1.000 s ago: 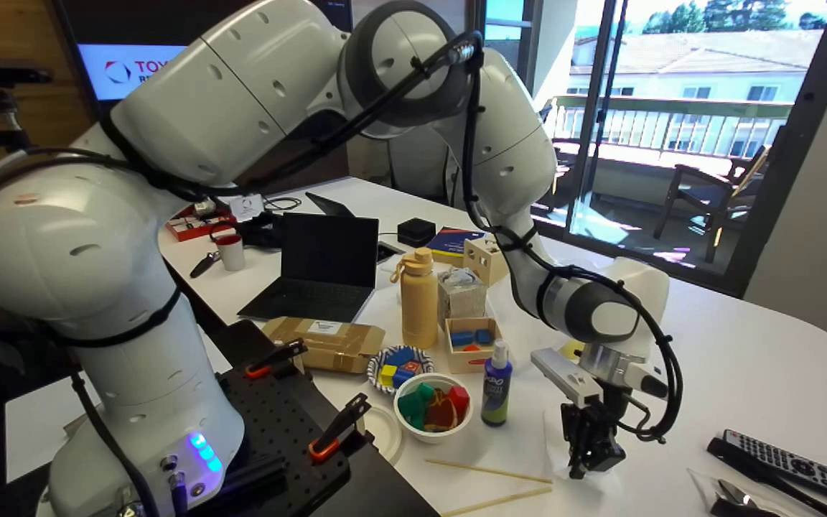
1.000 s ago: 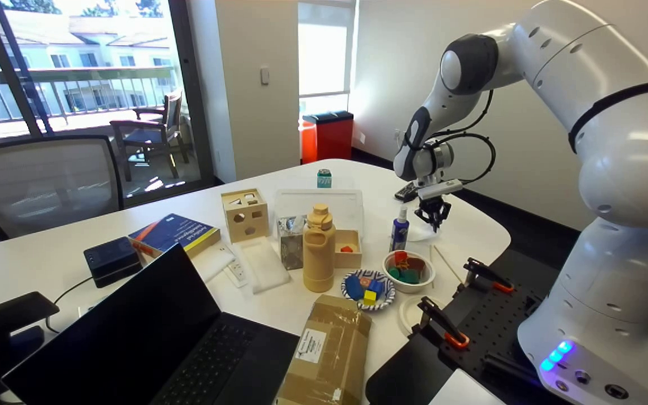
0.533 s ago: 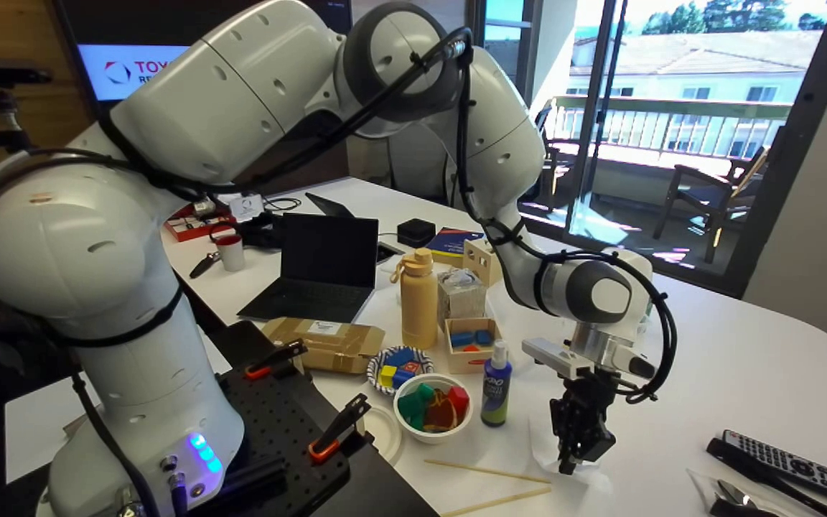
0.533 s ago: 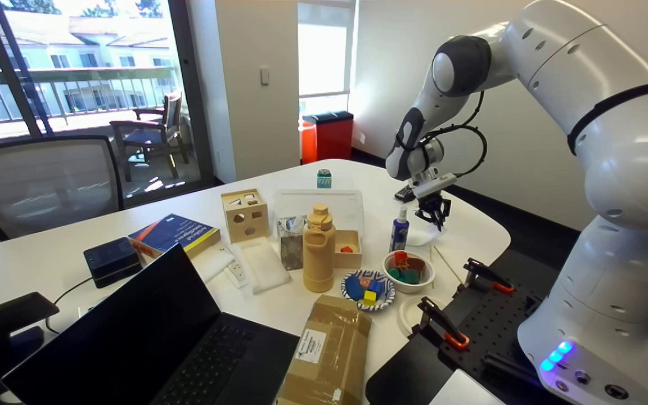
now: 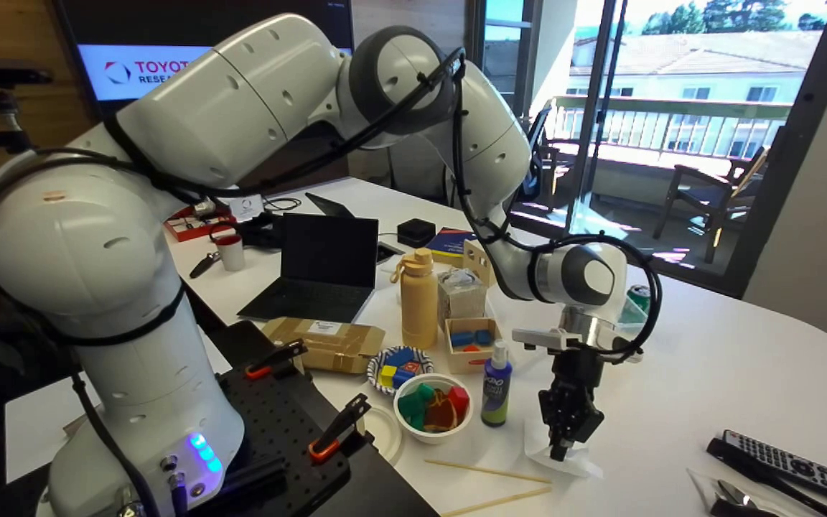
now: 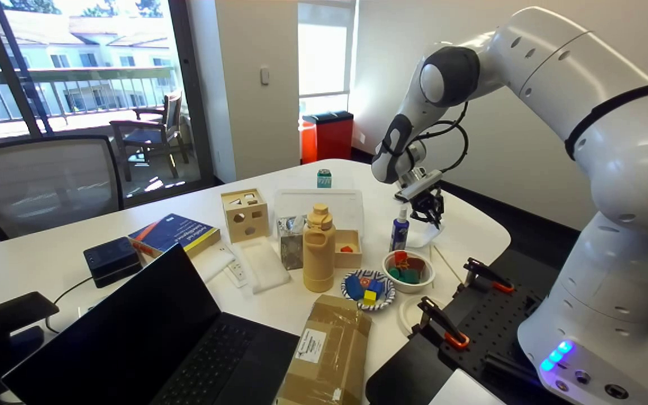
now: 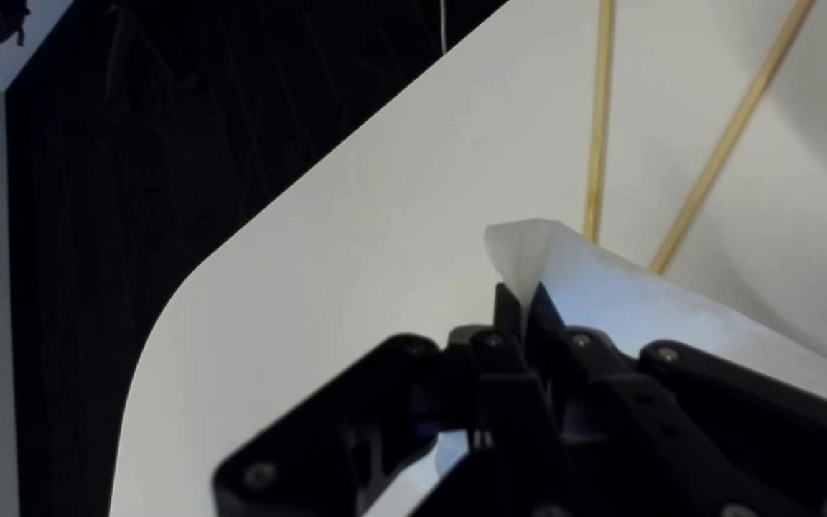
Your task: Fold the paper towel
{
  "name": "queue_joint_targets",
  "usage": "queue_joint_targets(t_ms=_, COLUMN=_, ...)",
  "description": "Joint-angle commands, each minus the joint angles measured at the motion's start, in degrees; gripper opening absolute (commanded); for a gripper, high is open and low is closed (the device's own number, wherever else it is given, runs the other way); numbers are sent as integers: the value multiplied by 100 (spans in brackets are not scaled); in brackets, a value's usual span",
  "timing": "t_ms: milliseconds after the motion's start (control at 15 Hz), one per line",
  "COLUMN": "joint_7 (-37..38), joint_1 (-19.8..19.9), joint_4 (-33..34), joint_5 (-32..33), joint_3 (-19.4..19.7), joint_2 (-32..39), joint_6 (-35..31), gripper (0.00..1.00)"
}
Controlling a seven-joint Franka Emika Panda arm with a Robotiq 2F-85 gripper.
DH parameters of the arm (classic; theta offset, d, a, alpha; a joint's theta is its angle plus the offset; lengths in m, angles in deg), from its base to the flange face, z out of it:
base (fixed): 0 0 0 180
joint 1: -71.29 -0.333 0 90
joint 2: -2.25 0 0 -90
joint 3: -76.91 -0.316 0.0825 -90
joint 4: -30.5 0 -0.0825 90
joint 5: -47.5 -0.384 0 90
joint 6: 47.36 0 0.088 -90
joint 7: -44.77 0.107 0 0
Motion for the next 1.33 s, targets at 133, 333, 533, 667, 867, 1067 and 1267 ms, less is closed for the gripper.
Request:
queue_joint_targets(t_ms=133, joint_7=253, joint_1=-189, joint_4=692, joint_5=277, joint_3=11, joint_2=543, joint_6=543, gripper=1)
queue_joint_targets(t_ms=333, joint_7=292, joint_1=-184, joint_4=852, joint_5=260, joint_3=-22, joint_2=709, joint_6=386, gripper=1)
queue_joint_targets(t_ms=533, joint_7=253, joint_1=-170, joint_4=965, joint_5=225, joint_3=-55, joint_2=780, joint_6=340, gripper=1)
queue_joint_targets(t_ms=667, joint_7=263, joint_1=-203, joint_4=970, joint_5=235, joint_3=-53, joint_2=766, joint_6=319, gripper=1)
queue_joint_targets(t_ms=867, joint_7=275, joint_1=-242, joint_4=1018, joint_5=253, joint_3=-59, joint_2=761, joint_6=330, gripper=1)
queue_joint_targets(t_ms=1067, joint_7=288, joint_1=-292, joint_4=1061, joint_5=264, joint_3=-71, joint_2=764, joint_6=344, gripper=1)
queue_joint_targets(t_ms=1267, joint_7=324, joint_1=-410, joint_4=1051, joint_5=301, joint_3=-64, joint_2=762, joint_6=366, gripper=1)
